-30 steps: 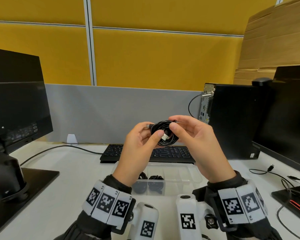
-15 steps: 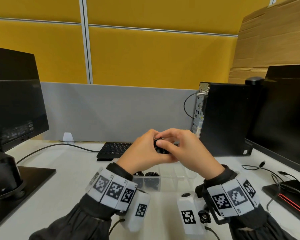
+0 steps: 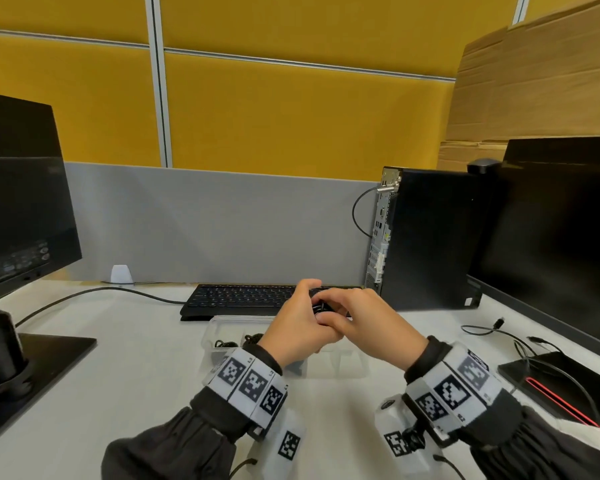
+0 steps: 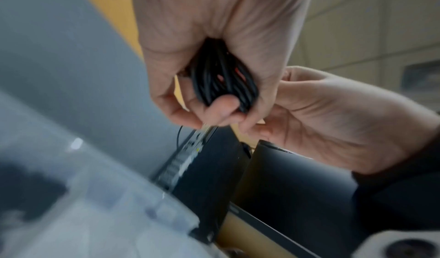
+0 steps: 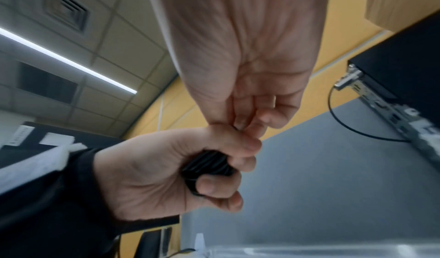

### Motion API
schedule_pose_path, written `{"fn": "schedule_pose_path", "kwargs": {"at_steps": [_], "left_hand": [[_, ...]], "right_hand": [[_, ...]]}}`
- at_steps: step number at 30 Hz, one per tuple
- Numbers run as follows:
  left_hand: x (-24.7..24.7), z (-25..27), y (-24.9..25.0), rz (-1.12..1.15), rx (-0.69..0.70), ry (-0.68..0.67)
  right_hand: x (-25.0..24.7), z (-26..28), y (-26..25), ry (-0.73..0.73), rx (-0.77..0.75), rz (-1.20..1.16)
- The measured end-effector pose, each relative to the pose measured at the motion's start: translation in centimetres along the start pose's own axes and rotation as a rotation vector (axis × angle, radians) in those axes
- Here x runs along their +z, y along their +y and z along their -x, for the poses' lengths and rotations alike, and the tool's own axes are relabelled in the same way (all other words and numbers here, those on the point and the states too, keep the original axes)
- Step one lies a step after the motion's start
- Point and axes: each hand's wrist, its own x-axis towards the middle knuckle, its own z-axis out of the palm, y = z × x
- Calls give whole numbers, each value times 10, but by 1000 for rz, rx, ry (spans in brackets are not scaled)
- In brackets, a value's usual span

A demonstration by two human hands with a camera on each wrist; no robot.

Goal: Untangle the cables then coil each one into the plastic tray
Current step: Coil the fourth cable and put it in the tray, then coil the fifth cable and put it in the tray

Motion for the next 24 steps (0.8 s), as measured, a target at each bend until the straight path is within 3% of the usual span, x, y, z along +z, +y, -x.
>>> {"fn": "schedule_pose_path", "kwargs": {"at_steps": [4,7,10,14,19,24], "left_hand": [[0,-15,-12,138,-75,-75],[-11,-26,-27,-31,-127,-122],[-14,-27,-45,-298,-197,-224],[-15,-27,-56,-391,-219,-328],[-15,-29,-60,-391,-206,-308],[-12,-28,-65,-418,-184,-299]], "right_hand": [[2,-24,25,-40,97,19],[4,-51,52,-119,224,137],[18,-68,63,-330,252,267],[48,-78,60,-522,277,353],[60,-83,71,-495,295,329],[76,-77,78,-421,275,448]]}}
